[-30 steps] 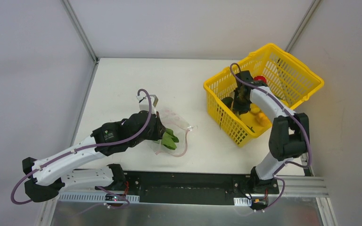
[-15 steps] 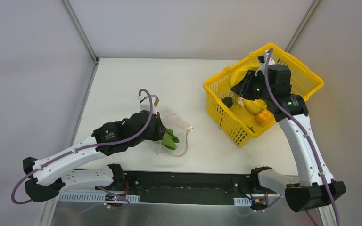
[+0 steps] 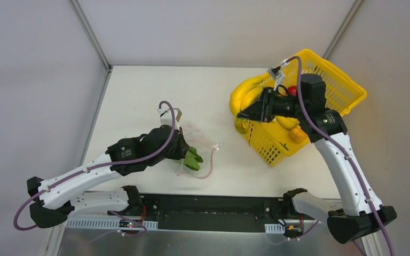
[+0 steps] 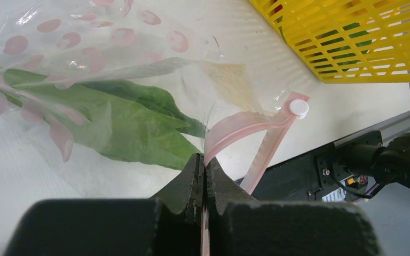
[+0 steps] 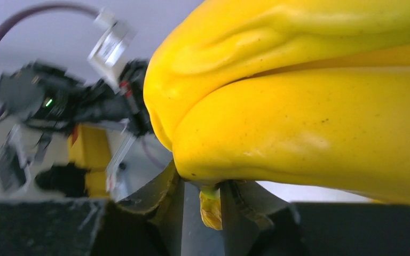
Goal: Place the food in the zip-top bag and seal the zipper
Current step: Place the fake fruit in the zipper food storage bag.
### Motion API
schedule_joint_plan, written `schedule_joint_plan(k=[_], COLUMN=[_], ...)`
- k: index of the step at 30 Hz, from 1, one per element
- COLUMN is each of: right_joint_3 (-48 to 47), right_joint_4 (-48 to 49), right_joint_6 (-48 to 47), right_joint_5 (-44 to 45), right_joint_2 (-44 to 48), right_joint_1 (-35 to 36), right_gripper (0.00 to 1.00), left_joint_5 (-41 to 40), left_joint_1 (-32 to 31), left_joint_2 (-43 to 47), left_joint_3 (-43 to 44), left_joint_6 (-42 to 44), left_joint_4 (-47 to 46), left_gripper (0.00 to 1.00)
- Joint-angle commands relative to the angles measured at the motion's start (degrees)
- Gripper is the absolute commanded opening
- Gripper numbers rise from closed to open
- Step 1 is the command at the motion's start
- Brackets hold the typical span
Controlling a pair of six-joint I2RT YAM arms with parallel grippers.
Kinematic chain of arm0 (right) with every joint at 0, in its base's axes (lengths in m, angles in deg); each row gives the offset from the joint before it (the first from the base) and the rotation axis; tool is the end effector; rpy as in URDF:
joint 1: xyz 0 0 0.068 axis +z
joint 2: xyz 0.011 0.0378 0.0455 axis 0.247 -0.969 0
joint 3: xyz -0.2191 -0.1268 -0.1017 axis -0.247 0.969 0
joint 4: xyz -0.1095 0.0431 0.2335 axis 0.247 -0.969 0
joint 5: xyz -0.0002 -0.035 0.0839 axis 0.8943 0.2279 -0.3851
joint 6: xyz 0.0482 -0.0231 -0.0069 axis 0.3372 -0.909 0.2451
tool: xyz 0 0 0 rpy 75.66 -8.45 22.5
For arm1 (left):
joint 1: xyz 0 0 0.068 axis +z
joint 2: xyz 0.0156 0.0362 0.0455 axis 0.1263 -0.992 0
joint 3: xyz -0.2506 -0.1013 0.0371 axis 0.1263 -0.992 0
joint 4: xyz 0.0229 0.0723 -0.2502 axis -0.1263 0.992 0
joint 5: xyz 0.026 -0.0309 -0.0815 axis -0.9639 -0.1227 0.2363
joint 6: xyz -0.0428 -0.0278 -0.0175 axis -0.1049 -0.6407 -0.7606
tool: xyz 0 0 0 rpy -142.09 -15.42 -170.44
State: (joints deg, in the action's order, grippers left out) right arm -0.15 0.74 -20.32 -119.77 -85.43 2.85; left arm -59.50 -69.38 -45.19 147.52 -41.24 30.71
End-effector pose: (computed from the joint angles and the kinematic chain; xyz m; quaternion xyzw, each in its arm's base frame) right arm 0.2015 0.0887 0.4333 -0.2623 0.7317 0.4362 0.4534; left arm 0.1004 -0.1626 0.3527 0.0477 0.8633 -0.2851 0.4136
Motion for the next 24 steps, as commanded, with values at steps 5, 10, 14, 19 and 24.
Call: schedule_joint_plan(k=[5, 10, 14, 19, 24], right_joint_3=[2.38, 2.69, 5.11, 8.89, 11.61], right_joint_4=[-1.01, -10.31, -10.52, -7.62, -7.05], right_joint_6=[-5.96, -14.99, -17.49, -19.25, -18.82], right_joint_5=[-16.22, -8.82, -7.45, -9.33, -9.74], right_joint_2=[2.34, -1.64, -3.63, -1.79, -3.12], right_joint_1=[17.62, 33.18, 43.44, 48.25, 49.16], right_gripper=[0.0, 0.0, 0.0, 0.0, 0.0], left_joint_5=[-0.25, -0.96, -2.64, -3.1, -1.86], left_joint_1=[0.6, 0.69, 0.69, 0.87, 0.95], left_joint_2=[-0.44, -0.69, -0.03, 2.23, 6.06], left_joint_3=[1.72, 2.87, 3.07, 1.79, -0.5], left_joint_6=[1.21, 1.86, 2.13, 3.16, 5.03], left_joint_4=[-1.75, -0.67, 0.85, 1.58, -0.24], left_gripper=[0.0, 0.0, 0.0, 0.0, 0.0])
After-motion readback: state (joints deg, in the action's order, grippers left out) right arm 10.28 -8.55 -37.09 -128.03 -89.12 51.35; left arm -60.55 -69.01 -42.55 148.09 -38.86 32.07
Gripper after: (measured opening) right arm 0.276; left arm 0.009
